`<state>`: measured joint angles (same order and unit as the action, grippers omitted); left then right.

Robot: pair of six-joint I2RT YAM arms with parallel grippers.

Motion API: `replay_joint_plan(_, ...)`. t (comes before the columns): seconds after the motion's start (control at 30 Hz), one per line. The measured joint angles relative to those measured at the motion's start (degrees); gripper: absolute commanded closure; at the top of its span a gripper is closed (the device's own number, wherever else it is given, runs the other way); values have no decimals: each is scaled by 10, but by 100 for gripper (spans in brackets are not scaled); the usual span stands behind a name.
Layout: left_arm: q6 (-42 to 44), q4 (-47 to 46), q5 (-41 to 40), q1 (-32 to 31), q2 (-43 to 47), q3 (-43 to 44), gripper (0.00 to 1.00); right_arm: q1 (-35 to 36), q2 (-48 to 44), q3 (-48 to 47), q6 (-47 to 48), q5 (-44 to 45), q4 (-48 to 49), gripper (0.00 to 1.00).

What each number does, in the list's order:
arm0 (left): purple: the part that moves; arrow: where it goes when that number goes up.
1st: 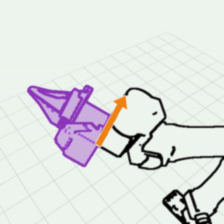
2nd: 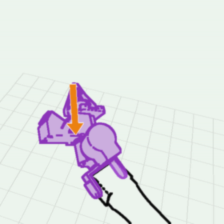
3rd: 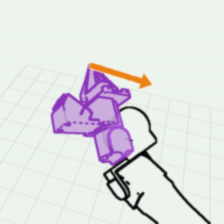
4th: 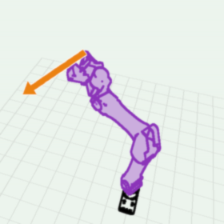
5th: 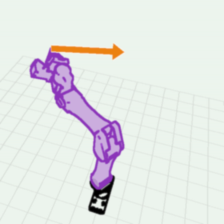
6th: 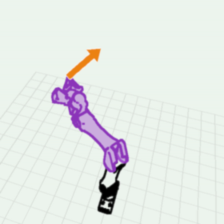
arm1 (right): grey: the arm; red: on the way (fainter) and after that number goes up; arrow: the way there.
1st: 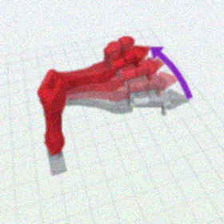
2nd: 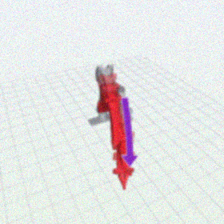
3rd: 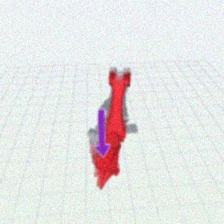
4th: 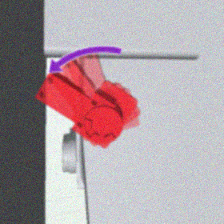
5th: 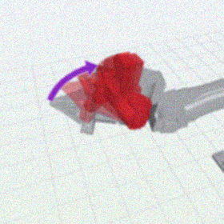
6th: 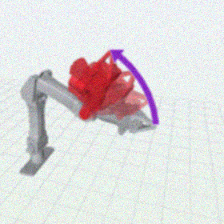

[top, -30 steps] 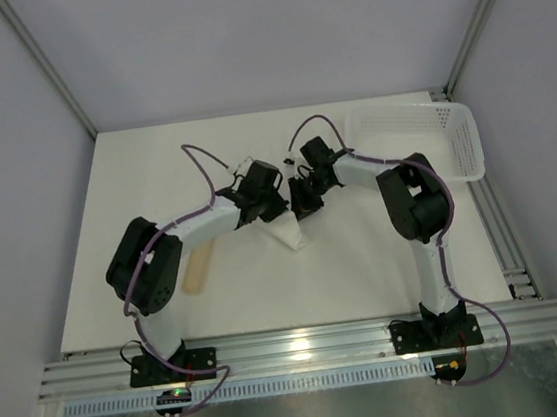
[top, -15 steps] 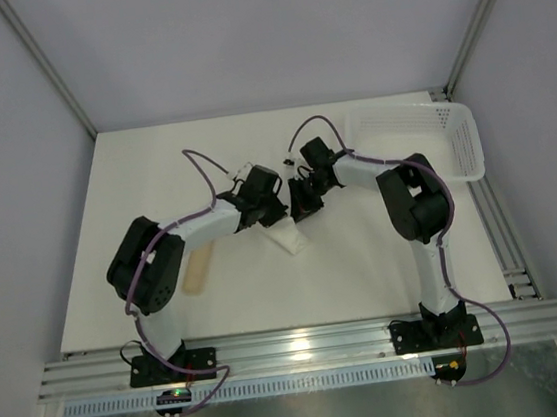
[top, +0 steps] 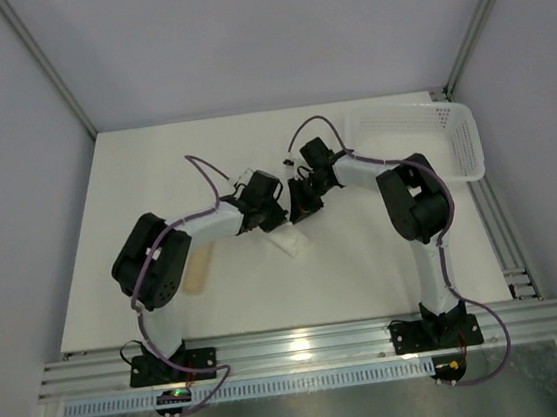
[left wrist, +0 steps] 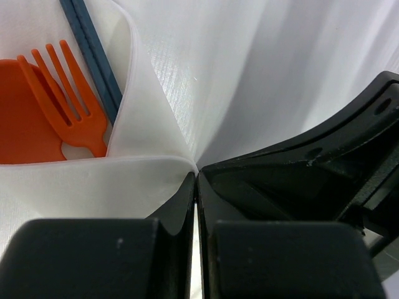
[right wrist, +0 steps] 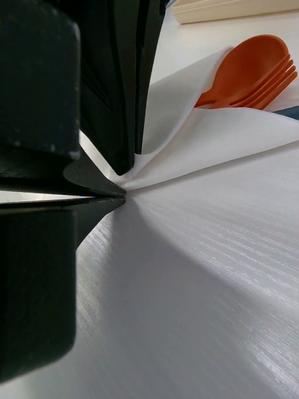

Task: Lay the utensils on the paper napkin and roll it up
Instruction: Roll the napkin at the center of the board.

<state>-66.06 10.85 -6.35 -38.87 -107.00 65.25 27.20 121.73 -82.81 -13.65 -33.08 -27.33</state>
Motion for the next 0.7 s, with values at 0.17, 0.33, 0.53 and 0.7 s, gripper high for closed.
replay_joint_plan(0.17,0,-5,2,0,-10,0,100,0,0,1,0,-2,1,96)
replay_joint_plan(0.33,0,-8,2,0,-15,1,100,0,0,1,0,-2,1,96)
replay_joint_plan(0.53,0,-10,4,0,-17,2,100,0,0,1,0,-2,1,96)
replay_joint_plan(0.7,0,-10,4,0,-18,2,100,0,0,1,0,-1,1,97)
